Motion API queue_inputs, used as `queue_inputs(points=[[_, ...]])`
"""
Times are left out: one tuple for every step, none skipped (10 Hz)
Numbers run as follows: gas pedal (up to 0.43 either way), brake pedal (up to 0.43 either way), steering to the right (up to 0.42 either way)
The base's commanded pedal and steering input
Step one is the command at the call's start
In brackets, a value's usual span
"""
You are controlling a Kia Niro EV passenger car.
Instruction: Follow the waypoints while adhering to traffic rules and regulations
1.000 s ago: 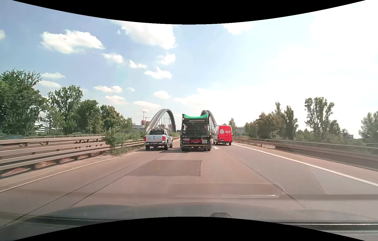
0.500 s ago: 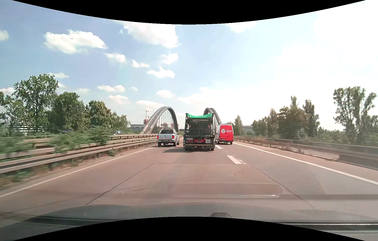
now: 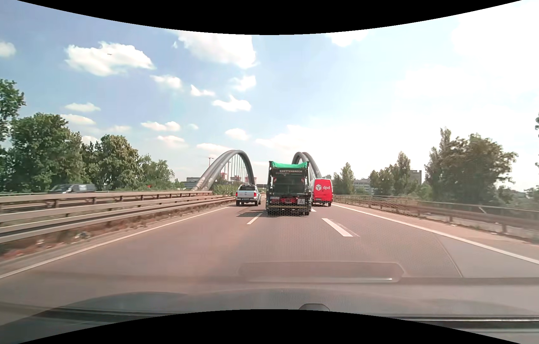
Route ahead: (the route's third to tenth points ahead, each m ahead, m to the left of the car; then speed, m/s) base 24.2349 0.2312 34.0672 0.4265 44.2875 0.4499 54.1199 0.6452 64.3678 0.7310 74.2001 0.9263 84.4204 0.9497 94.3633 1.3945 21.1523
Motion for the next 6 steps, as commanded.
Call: queue_inputs(points=[[0.138,0.0,-0.004],[0.138,0.0,-0.003],[0.15,0.0,-0.003],[0.15,0.0,-0.003],[0.157,0.0,-0.003],[0.157,0.0,-0.003]])
